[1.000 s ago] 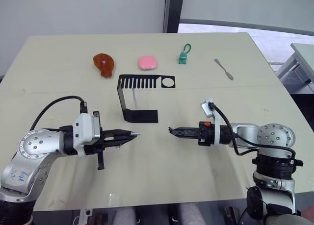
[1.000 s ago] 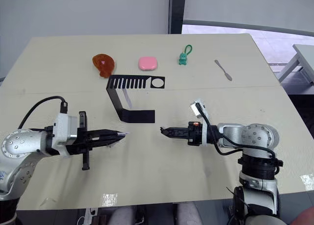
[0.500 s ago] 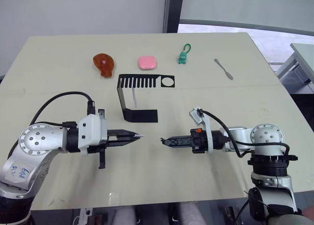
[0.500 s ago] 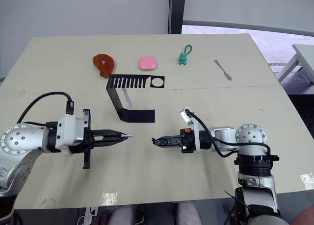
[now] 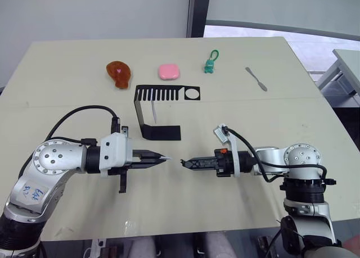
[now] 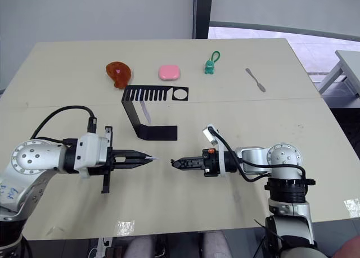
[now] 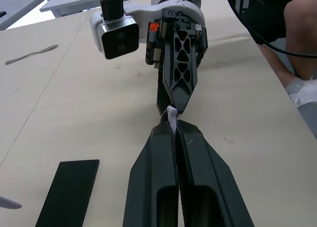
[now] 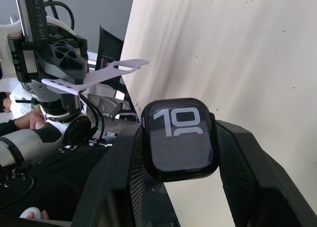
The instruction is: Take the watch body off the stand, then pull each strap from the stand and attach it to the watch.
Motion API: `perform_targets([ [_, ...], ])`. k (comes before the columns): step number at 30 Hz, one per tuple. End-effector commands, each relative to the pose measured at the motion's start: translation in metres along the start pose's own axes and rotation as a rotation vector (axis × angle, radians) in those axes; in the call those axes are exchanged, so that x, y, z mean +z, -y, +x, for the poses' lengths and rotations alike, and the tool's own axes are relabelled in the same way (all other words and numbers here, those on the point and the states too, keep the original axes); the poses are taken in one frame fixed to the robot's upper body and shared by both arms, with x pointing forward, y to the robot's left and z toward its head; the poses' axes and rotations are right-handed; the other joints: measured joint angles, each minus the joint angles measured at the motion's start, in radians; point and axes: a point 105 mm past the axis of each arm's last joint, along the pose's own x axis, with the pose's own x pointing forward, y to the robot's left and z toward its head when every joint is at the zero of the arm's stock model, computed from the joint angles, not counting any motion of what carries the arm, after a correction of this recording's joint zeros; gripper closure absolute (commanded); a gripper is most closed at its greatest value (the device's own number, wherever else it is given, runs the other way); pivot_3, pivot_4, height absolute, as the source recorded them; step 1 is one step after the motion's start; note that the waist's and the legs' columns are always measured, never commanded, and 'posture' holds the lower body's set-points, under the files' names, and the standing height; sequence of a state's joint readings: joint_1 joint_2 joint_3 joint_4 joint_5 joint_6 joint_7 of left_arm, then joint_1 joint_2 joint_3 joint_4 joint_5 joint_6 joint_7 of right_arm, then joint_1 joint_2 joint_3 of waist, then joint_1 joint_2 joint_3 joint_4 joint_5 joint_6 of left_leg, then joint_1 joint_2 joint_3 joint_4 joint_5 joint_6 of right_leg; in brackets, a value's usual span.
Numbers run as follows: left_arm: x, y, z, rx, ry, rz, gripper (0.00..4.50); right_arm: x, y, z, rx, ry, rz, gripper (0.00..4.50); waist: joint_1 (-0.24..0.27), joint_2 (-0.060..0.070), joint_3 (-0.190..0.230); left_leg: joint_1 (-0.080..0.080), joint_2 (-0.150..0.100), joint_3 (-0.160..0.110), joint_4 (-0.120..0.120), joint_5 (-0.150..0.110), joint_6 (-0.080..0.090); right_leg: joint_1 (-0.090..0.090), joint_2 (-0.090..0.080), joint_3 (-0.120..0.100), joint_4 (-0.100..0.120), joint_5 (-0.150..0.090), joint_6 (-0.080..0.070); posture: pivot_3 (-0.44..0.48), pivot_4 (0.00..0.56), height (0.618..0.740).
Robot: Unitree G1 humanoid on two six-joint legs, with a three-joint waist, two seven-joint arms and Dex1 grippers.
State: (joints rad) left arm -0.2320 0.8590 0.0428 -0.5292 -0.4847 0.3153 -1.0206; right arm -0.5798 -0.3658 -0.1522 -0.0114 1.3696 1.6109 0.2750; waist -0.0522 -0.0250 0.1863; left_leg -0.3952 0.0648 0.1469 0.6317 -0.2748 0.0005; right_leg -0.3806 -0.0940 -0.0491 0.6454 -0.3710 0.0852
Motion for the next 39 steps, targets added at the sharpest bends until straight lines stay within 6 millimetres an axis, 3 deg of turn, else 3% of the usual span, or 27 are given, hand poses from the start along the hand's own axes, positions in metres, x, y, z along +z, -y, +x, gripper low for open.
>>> perform_targets([
  [1, 0.004, 0.000, 0.003, -0.007, 0.016, 0.020, 4.50, 0.003, -0.010, 0.000, 0.033, -0.003, -0.035, 2.90, 0.000, 0.000, 0.000, 0.000, 0.000, 0.000, 0.000, 0.000, 0.000, 0.000, 0.000, 0.000, 0.000, 0.000, 0.000, 0.000, 0.150, 0.740],
  [18, -0.009, 0.006, 0.013, -0.070, -0.077, 0.102, 4.50, -0.002, -0.012, 0.001, 0.015, -0.035, -0.069, 2.90, 0.001, 0.000, 0.000, -0.001, 0.000, 0.000, 0.001, 0.000, 0.000, -0.001, 0.000, 0.000, 0.001, 0.000, 0.000, 0.000, 0.150, 0.740],
  [24, -0.008, 0.002, 0.016, -0.054, -0.090, 0.120, 4.50, -0.003, -0.012, 0.001, 0.006, -0.039, -0.081, 2.90, 0.002, 0.000, 0.000, -0.012, 0.000, 0.000, 0.006, 0.001, 0.001, -0.012, 0.000, 0.001, 0.010, 0.000, 0.000, 0.000, 0.150, 0.740],
  [39, -0.009, 0.001, 0.019, -0.066, -0.092, 0.124, 4.50, -0.004, -0.013, 0.004, 0.009, -0.038, -0.085, 2.90, 0.004, 0.000, 0.000, -0.012, 0.001, 0.000, 0.014, 0.001, 0.001, -0.012, 0.000, 0.001, 0.013, 0.000, 0.000, 0.000, 0.150, 0.740],
])
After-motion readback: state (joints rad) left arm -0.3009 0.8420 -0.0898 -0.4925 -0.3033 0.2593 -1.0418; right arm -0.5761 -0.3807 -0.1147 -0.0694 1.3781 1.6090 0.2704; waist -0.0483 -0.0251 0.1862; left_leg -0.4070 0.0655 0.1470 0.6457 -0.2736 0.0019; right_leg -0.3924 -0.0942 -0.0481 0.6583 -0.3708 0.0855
